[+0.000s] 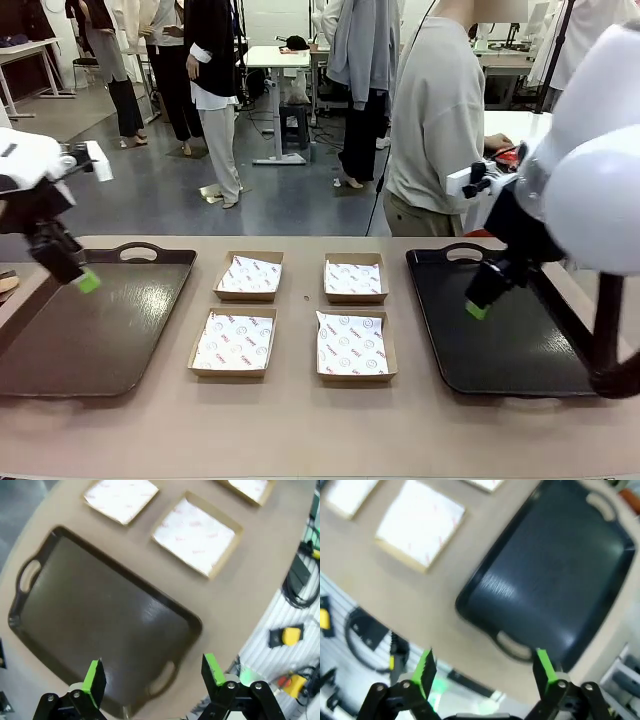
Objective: Individually package the donuts and arrange them on the tray.
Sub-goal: Pick up one Paper togo box.
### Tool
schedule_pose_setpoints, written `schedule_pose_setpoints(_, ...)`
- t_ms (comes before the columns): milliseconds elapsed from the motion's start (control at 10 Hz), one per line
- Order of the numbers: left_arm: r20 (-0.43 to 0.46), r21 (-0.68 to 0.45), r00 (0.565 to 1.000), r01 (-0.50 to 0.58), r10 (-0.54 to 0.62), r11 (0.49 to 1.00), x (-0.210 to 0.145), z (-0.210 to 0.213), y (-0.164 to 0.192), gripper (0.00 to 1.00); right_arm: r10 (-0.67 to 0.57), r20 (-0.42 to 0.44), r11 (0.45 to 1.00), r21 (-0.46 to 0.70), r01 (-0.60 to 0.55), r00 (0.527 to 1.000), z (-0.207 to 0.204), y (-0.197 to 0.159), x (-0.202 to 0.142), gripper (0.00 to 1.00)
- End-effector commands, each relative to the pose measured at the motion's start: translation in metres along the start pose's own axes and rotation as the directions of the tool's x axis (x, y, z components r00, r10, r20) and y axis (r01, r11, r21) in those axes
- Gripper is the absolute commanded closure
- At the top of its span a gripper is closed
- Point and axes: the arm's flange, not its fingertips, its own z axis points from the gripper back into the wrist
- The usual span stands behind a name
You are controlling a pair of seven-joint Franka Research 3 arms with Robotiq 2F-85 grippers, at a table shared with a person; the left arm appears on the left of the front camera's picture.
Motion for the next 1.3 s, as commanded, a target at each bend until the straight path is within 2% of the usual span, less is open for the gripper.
schedule_pose_setpoints(0, -0.043, -0.012, 0.999, 0.001, -0.001, 1.000, -0.099, -0.041, -0.081, 0.00, -0.039, -0.023, 0.997, 0.064, 0.040, 0.999, -0.053, 0.023, -0.098, 0.00)
schedule_pose_setpoints(100, -0.072, 0.027, 0.996, -0.042, 0.043, 0.999, -0.100, -0.042, -0.079, 0.00, -0.026, -0.049, 0.999, 0.030, 0.027, 0.998, -0.061, 0.018, -0.097, 0.00)
schedule_pose_setpoints(200, -0.029, -0.026, 1.000, -0.002, 0.001, 1.000, -0.011, 0.012, -0.009, 0.00, -0.007, -0.027, 1.000, 0.026, 0.008, 1.000, 0.011, 0.006, -0.015, 0.00)
schedule_pose_setpoints(700, -0.044, -0.024, 0.999, -0.012, 0.011, 1.000, -0.015, 0.016, -0.011, 0.00, -0.009, -0.035, 0.999, 0.031, 0.010, 0.999, 0.014, 0.007, -0.020, 0.00)
schedule_pose_setpoints(800, 0.012, -0.227, 0.990, -0.136, 0.142, 0.964, -0.013, 0.015, 0.002, 0.00, -0.132, 0.043, 0.957, 0.267, 0.116, 0.990, 0.021, -0.006, -0.023, 0.00)
schedule_pose_setpoints(900, 0.033, -0.410, 0.961, -0.238, 0.275, 0.880, -0.020, 0.014, 0.015, 0.00, -0.273, 0.073, 0.875, 0.434, 0.216, 0.959, 0.027, -0.025, -0.037, 0.00)
schedule_pose_setpoints(1000, 0.034, -0.569, 0.922, -0.300, 0.386, 0.766, -0.029, 0.012, 0.028, 0.00, -0.442, 0.108, 0.717, 0.640, 0.278, 0.891, 0.028, -0.047, -0.060, 0.00)
schedule_pose_setpoints(1200, 0.046, -0.733, 0.841, -0.338, 0.539, 0.590, -0.045, 0.007, 0.047, 0.00, -0.609, 0.114, 0.516, 0.809, 0.282, 0.785, 0.016, -0.076, -0.102, 0.00)
